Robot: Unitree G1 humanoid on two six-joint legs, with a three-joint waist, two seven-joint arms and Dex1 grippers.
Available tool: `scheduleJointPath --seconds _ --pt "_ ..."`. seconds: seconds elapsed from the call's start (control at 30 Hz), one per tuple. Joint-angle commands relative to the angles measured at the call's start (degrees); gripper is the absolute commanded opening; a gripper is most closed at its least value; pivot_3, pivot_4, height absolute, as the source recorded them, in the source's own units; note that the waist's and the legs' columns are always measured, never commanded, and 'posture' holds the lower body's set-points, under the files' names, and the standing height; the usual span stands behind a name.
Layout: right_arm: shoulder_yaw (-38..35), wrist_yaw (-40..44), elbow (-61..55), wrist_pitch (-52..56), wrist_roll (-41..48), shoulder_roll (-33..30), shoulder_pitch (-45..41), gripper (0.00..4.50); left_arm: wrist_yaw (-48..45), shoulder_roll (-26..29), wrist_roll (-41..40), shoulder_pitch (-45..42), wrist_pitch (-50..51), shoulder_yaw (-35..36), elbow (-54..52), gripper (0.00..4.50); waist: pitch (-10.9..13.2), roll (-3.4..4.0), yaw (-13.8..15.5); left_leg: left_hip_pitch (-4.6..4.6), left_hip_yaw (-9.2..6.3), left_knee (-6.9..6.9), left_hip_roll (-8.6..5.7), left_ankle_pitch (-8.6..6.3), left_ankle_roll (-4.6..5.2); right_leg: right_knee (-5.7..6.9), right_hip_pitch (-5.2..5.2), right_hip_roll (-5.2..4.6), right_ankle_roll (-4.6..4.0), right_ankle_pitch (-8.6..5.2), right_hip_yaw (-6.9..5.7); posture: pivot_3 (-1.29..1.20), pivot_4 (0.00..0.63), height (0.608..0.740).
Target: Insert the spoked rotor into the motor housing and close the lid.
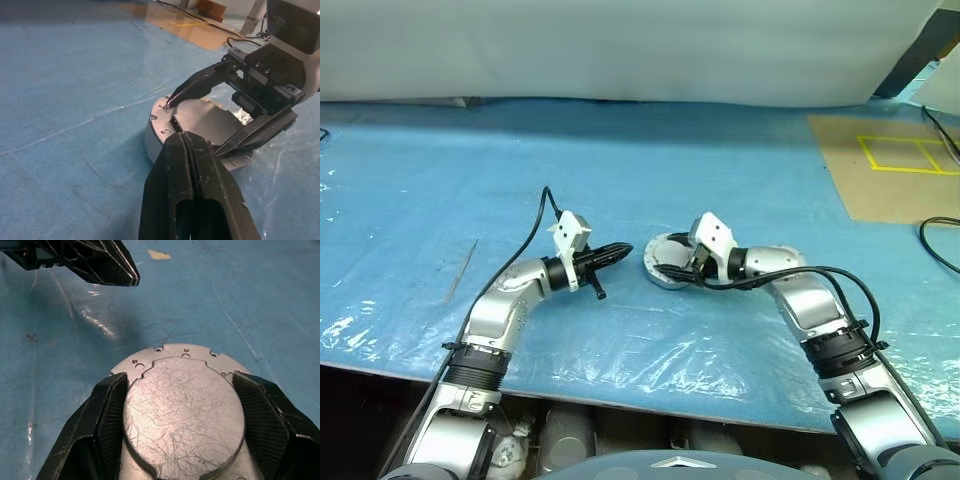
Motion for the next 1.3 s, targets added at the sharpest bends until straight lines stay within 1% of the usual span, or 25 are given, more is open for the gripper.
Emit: scheduleJointPath --seconds 0.03,0.13,0.3,0.53,0.7,0.87,0.97,1.13,1.2,1.3 --pt "2.68 -0.78 4.29 0.89 -3.45 -0.33 2.67 2.99 -0.61 -0.29 -0.24 -0.68 0.63 -1.43 -3.09 0.0 0.0 0.0 0.0 0.13 0.0 -0.02 0.0 -0.02 0.03 -0.04 0.13 0.0 0.0 0.0 0.0 0.0 0.15 0.74" --pt "1.29 -0.63 3.65 2.27 -1.81 -0.04 2.56 2.99 -1.17 -0.1 1.32 -0.92 0.16 -3.74 -3.06 0.0 0.0 0.0 0.03 0.41 0.0 -0.06 0.0 -0.06 0.05 -0.11 0.38 0.0 0.0 -0.01 0.03 0.0 0.15 0.74" --pt "0.48 -0.38 3.49 3.09 -1.32 0.18 1.93 2.99 -1.09 -1.07 6.35 -3.58 -3.95 -7.63 2.69 0.0 0.0 0.0 0.04 0.44 -0.03 -0.09 0.0 -0.06 0.06 -0.15 0.41 0.0 0.01 -0.01 0.06 0.0 0.15 0.74" --pt "0.0 -0.62 2.14 3.91 -1.16 0.16 2.4 2.99 -0.76 -3.79 9.01 -6.53 -6.97 -8.68 9.22 0.0 0.0 0.0 0.05 0.43 -0.03 -0.18 -0.01 -0.06 0.05 -0.23 0.39 0.0 0.01 -0.01 0.07 0.0 0.15 0.74" --pt "-0.16 -0.65 0.9 4.55 -1.02 -0.28 3.3 2.99 -2.37 -3.29 10.53 -5.7 -7.98 -9.72 10.61 0.0 -0.01 -0.01 0.1 0.43 -0.04 -0.24 -0.02 -0.06 0.05 -0.29 0.4 0.0 0.01 -0.01 0.07 0.0 0.15 0.74" --pt "-0.62 -0.69 0.29 5.17 -0.77 -0.34 3.53 2.99 -1.87 -2.86 11.72 -5.62 -9.56 -9.41 11.93 0.0 -0.02 -0.01 0.12 0.43 -0.05 -0.43 -0.03 -0.05 0.05 -0.51 0.42 0.0 0.01 -0.01 0.05 0.0 0.15 0.74" --pt "-0.81 -0.7 0.4 5.27 -0.8 -0.29 3.53 2.99 -0.26 -3.38 11.45 -6.28 -10.8 -7.76 13.13 0.0 -0.02 -0.01 0.12 0.44 -0.04 -0.52 -0.04 -0.05 0.06 -0.6 0.44 0.0 0.01 -0.01 0.05 0.0 0.15 0.74" --pt "-0.71 -0.47 0.54 5.09 -0.99 -0.55 3.56 2.99 -0.28 -4.36 7.85 -6.37 -9.91 -4.53 11.55 0.0 -0.02 -0.01 0.12 0.45 -0.04 -0.53 -0.04 -0.05 0.05 -0.61 0.46 0.0 0.01 0.0 0.04 0.0 0.15 0.74" --pt "-0.68 -0.35 0.55 5.05 -1.03 -0.59 3.56 2.99 -0.83 -4.46 7.24 -6.18 -8.76 -4.49 10.42 0.0 -0.02 -0.01 0.12 0.43 -0.04 -0.58 -0.04 -0.05 0.05 -0.66 0.44 0.0 0.01 0.0 0.04 0.0 0.15 0.74" --pt "-0.6 -0.35 0.8 4.98 -1.15 -0.49 3.38 2.99 -0.77 -4.53 8.47 -6.07 -9.08 -5.5 10.97 0.0 -0.02 -0.01 0.09 0.44 -0.04 -0.66 -0.04 -0.05 0.05 -0.73 0.43 0.0 0.01 0.0 0.04 0.0 0.15 0.74"
